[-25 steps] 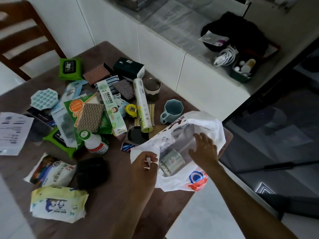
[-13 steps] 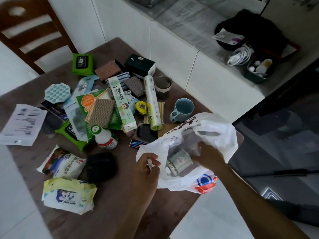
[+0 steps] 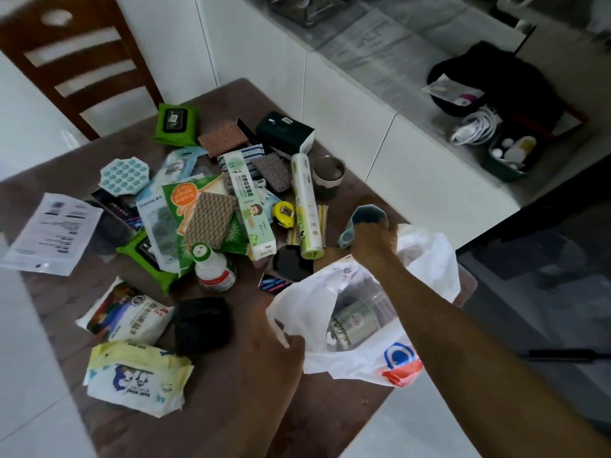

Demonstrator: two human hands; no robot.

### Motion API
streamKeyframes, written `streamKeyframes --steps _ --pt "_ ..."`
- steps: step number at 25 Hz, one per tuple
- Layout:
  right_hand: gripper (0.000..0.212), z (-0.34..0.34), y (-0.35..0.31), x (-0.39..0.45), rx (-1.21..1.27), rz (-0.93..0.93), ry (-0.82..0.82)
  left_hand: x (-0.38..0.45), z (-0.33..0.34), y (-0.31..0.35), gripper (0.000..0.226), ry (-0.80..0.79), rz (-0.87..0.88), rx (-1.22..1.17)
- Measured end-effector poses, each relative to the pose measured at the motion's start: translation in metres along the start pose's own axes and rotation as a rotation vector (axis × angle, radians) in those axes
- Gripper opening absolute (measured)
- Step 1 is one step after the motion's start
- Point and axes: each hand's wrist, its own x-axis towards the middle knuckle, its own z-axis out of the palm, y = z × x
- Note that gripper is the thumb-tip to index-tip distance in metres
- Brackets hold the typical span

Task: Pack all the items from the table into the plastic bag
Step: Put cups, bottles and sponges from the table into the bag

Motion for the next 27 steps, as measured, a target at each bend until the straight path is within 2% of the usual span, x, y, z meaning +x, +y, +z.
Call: streamKeyframes --steps 2,3,6,7,9,11,13,14,16,18,20,24,27 --pt "0.031 0.008 0.000 0.002 -0.018 -0.006 0.028 -0.001 -0.003 0.006 0.042 -0.009 0.054 -0.026" --pt "0.028 0.006 0.000 0.001 0.034 -0.022 0.095 -0.002 -0.004 0.006 0.039 -0.026 0.079 -0.052" --pt "0.032 -0.024 0.015 -0.018 0.403 -0.151 0.490 0.000 -0.006 0.008 0.040 -0.075 0.104 -0.158" --pt "0.030 -0.038 0.025 -0.034 0.602 -0.200 0.560 0.000 -0.006 0.008 0.041 -0.072 0.120 -0.188" --pt "0.019 -0.059 0.049 -0.075 0.991 -0.328 0.474 -0.001 -0.005 0.011 0.044 -0.071 0.150 -0.237" --pt "0.024 -0.061 0.068 -0.116 1.199 -0.390 0.166 -0.002 -0.005 0.013 0.051 -0.076 0.182 -0.279" --pt "0.025 -0.037 0.074 -0.133 1.097 -0.384 -0.136 -0.003 -0.005 0.015 0.057 -0.074 0.242 -0.302" --pt "0.027 -0.022 0.074 -0.134 0.941 -0.365 -0.159 -0.004 -0.005 0.014 0.058 -0.057 0.287 -0.300" --pt "0.025 0.006 0.077 -0.119 0.635 -0.326 -0.002 -0.007 -0.005 0.013 0.058 -0.003 0.355 -0.297" --pt "0.014 0.017 0.078 -0.100 0.493 -0.277 0.174 -0.009 -0.005 0.012 0.059 0.017 0.360 -0.302" --pt "0.012 0.016 0.081 -0.088 0.374 -0.246 0.249 -0.012 -0.006 0.010 0.060 0.014 0.376 -0.303" --pt "0.047 0.006 0.083 -0.071 -0.024 -0.088 0.030 -0.013 -0.002 0.012 0.057 -0.027 0.390 -0.312" --pt "0.050 0.007 0.083 -0.063 -0.057 -0.035 -0.085 -0.015 0.002 0.016 0.053 -0.028 0.429 -0.315"
